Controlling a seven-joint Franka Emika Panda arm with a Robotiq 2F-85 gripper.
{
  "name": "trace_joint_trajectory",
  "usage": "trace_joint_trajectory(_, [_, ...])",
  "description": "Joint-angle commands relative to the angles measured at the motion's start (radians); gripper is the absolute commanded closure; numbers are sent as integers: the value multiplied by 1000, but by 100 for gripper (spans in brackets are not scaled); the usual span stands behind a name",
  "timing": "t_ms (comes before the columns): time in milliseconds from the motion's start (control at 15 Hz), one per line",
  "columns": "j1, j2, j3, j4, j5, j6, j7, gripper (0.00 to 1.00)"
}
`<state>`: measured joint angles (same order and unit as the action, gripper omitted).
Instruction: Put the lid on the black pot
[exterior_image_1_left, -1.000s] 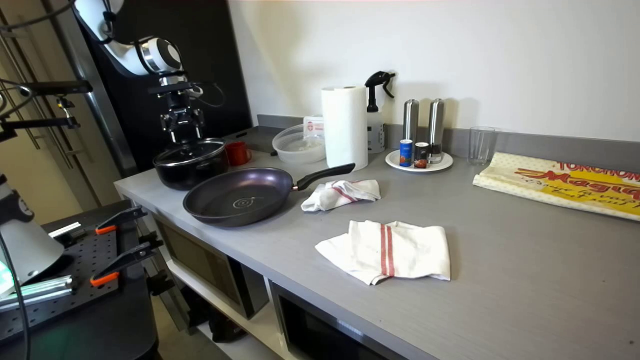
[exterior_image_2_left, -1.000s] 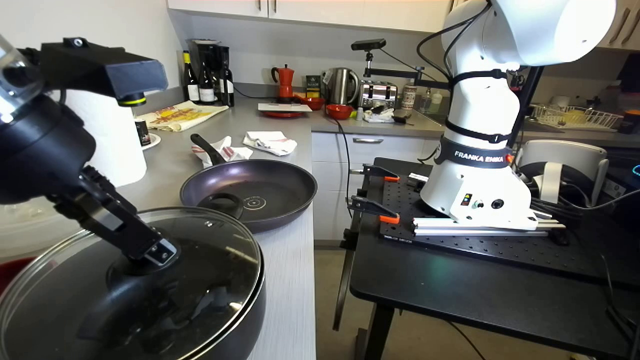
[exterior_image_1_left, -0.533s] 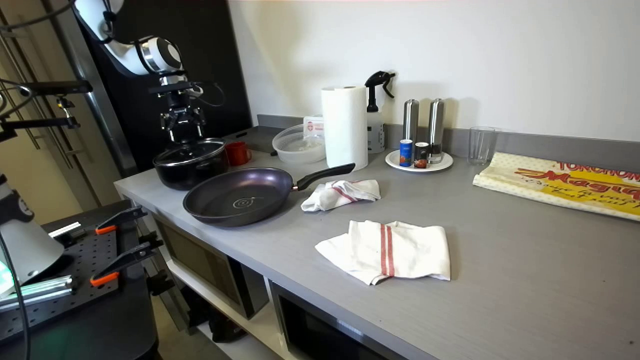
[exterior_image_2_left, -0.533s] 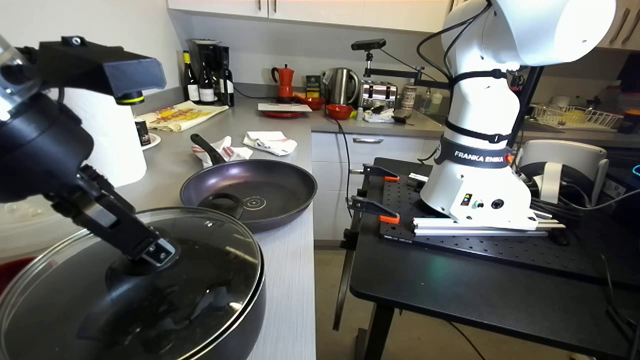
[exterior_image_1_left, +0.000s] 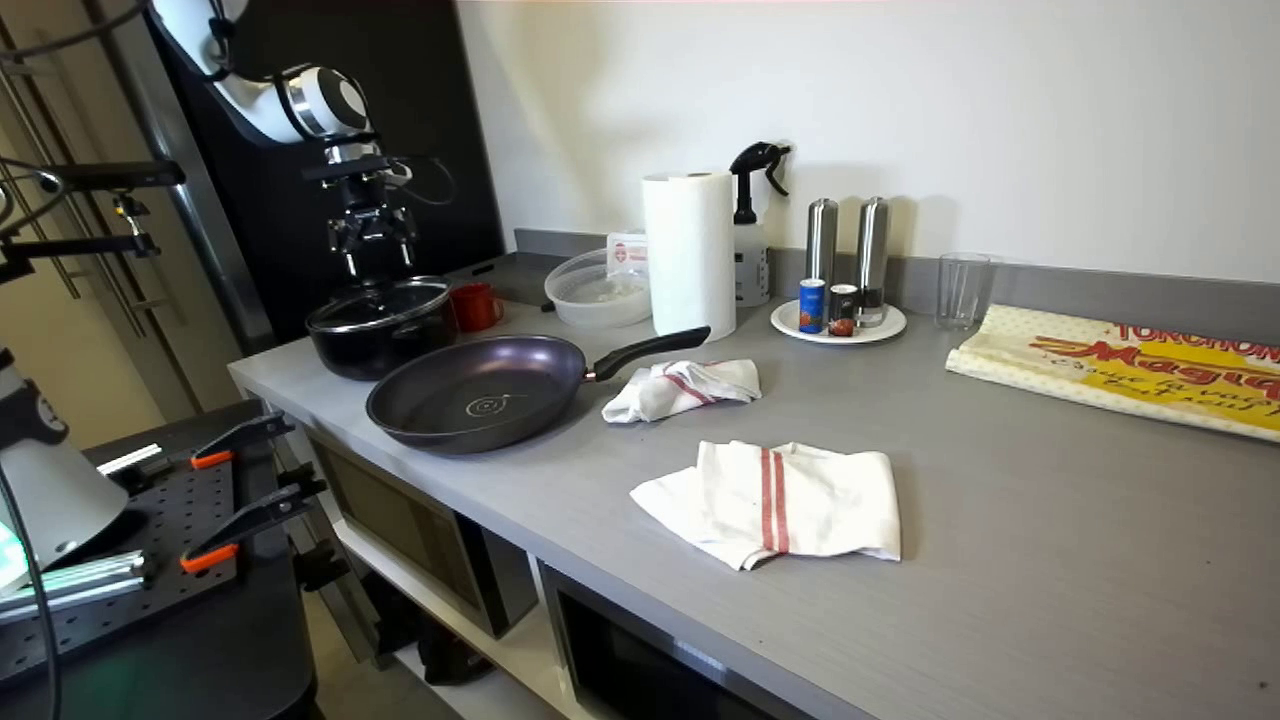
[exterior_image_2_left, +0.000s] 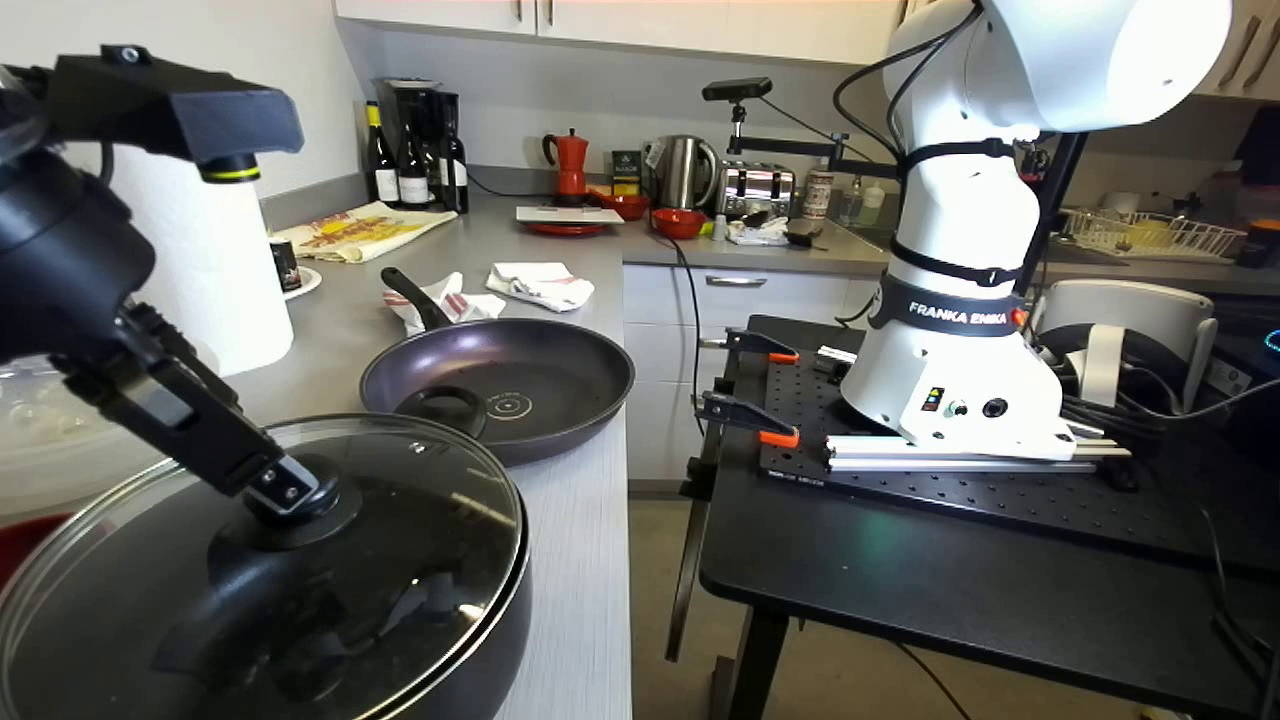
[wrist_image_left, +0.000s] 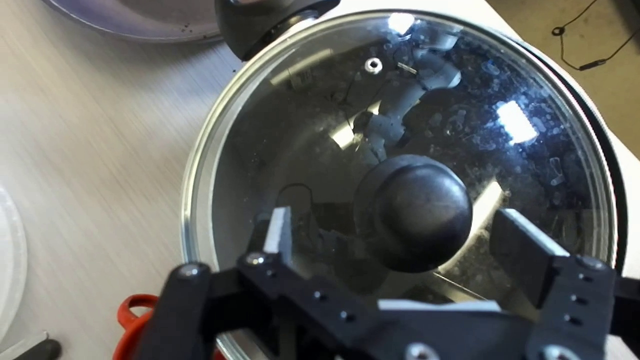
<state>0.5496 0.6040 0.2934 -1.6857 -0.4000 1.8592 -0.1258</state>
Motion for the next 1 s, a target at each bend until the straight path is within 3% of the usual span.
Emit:
trace_joint_trajectory(0, [-9, -20, -5, 17, -5, -22, -10, 0])
trace_joint_trajectory(533, [-41, -76, -16, 28, 31, -14, 89, 0])
trace_joint_trajectory(933, [-40, -49, -11, 30, 11, -2, 55, 0])
